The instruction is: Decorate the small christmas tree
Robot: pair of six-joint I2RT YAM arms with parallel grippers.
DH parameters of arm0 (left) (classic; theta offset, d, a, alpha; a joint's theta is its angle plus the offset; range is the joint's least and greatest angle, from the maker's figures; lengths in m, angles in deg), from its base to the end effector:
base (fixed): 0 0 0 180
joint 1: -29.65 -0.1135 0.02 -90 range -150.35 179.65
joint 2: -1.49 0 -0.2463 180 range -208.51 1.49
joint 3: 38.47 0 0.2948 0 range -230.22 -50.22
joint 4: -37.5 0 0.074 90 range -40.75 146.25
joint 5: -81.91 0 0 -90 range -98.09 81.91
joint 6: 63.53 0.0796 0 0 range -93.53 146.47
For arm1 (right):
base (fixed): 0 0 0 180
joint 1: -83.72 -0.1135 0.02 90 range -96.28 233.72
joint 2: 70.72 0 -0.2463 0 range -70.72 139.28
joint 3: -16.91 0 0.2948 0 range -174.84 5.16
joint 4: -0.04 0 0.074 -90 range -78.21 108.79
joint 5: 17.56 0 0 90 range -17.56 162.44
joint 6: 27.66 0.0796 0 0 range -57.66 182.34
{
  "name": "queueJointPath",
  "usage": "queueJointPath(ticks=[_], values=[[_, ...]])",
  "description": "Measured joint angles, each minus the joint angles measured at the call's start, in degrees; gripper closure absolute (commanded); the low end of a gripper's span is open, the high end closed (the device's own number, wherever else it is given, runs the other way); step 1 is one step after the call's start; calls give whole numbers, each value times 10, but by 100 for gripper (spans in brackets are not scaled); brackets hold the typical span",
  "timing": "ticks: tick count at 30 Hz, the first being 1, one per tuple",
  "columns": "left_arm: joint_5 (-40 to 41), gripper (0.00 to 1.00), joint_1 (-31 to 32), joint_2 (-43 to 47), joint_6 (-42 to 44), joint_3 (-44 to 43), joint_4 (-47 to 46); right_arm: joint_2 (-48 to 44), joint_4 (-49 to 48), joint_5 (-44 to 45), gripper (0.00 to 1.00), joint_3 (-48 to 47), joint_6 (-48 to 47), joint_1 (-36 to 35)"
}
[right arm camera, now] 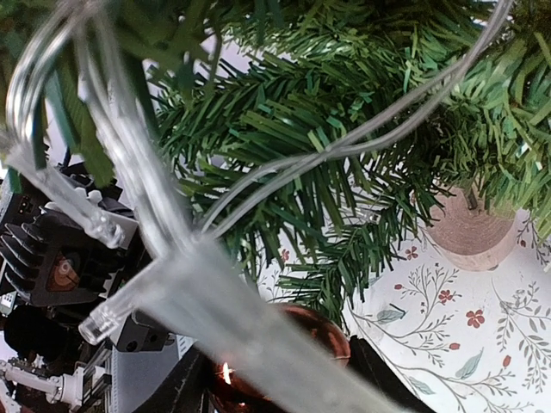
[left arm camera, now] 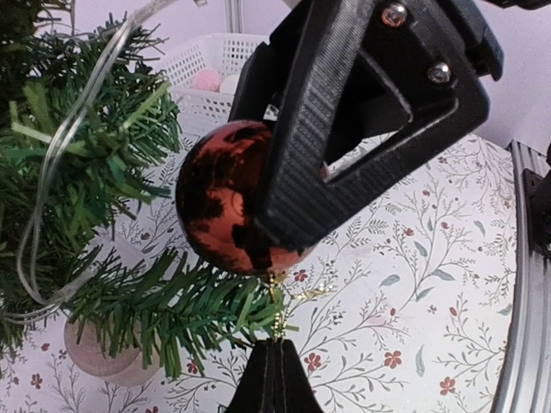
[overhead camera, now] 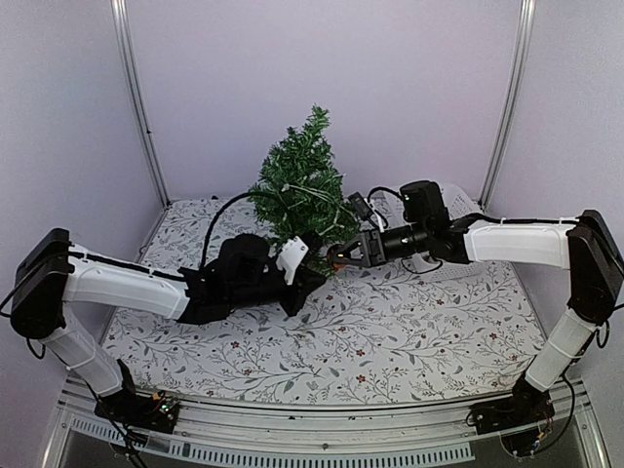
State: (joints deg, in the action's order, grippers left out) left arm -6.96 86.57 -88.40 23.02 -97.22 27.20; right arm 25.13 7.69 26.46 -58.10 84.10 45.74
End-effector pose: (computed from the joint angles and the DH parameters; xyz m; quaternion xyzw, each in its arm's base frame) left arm 0.2280 -0.3472 0.1527 0.3654 0.7378 -0.2783 0.4947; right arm 0.3071 0.3124 0.1920 -0.3093 0.7550 0.5255 0.2411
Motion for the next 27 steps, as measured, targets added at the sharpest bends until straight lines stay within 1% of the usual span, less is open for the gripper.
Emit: queueJointPath(ticks=[6,11,27], values=[[0,100,0,-3,0,-6,2,0,0,19,74,0,-4,0],[15,100,0,-5,-2,-10,2,0,-2,38,74,0,-5,0],[62,100,-1,-19,-9,-24,20,4,-20,41,71,-2,-2,-2]])
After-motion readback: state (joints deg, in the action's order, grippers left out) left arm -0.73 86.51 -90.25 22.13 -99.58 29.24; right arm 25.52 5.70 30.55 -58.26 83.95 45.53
